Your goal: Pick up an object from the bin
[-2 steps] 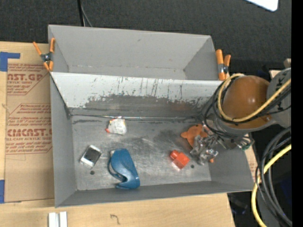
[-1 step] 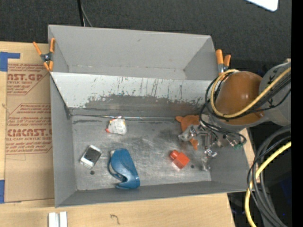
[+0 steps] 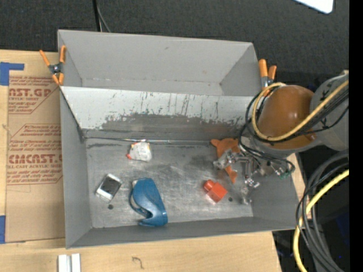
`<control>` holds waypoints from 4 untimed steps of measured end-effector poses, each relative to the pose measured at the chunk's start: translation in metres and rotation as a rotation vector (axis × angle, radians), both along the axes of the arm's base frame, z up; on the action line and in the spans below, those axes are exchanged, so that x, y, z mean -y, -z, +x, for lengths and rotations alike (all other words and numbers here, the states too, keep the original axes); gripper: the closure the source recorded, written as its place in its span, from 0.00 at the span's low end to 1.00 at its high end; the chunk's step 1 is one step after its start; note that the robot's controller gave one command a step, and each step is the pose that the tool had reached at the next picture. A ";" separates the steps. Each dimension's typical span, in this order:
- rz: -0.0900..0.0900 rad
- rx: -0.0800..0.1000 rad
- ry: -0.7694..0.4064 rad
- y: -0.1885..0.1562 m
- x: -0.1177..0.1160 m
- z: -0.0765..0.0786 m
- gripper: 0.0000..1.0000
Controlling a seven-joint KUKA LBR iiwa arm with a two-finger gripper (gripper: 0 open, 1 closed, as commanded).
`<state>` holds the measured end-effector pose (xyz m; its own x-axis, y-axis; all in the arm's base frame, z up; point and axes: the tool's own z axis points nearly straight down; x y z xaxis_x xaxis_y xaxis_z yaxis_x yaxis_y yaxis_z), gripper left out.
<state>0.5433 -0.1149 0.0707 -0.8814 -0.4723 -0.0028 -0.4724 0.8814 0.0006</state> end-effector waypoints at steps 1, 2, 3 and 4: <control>-0.004 0.004 -0.046 -0.001 -0.044 -0.009 0.00; -0.002 0.009 -0.393 -0.003 -0.088 -0.005 1.00; -0.002 0.009 -0.393 -0.003 -0.088 -0.005 1.00; 0.000 0.000 -0.457 -0.143 -0.074 -0.025 1.00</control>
Offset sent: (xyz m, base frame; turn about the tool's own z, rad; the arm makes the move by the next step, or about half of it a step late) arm -0.0086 0.0872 -0.0003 -0.3950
